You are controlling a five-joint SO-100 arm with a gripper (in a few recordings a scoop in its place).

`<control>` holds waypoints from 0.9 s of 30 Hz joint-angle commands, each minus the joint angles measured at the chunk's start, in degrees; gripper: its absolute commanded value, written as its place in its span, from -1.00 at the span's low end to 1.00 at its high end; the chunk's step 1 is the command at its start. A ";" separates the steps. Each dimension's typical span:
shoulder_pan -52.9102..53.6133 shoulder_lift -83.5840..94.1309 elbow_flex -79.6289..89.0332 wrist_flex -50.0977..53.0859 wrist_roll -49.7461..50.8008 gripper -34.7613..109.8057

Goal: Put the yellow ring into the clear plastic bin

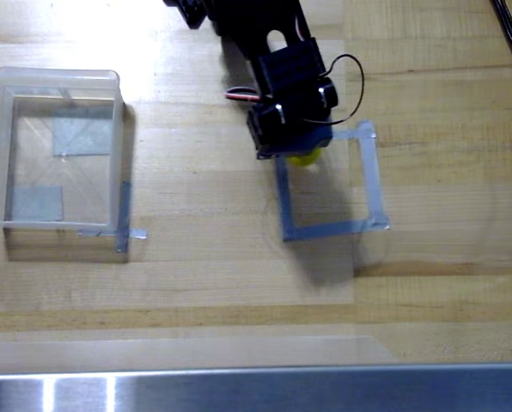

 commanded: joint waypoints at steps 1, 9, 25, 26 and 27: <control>17.75 9.23 -13.97 8.70 -9.76 -0.52; 50.98 -0.18 -26.81 16.35 -21.53 -0.52; 67.15 -25.75 -36.21 15.56 -27.33 -0.52; 66.27 -25.93 -36.04 14.77 -27.25 -0.52; 65.30 -25.93 -35.86 13.80 -27.25 -0.52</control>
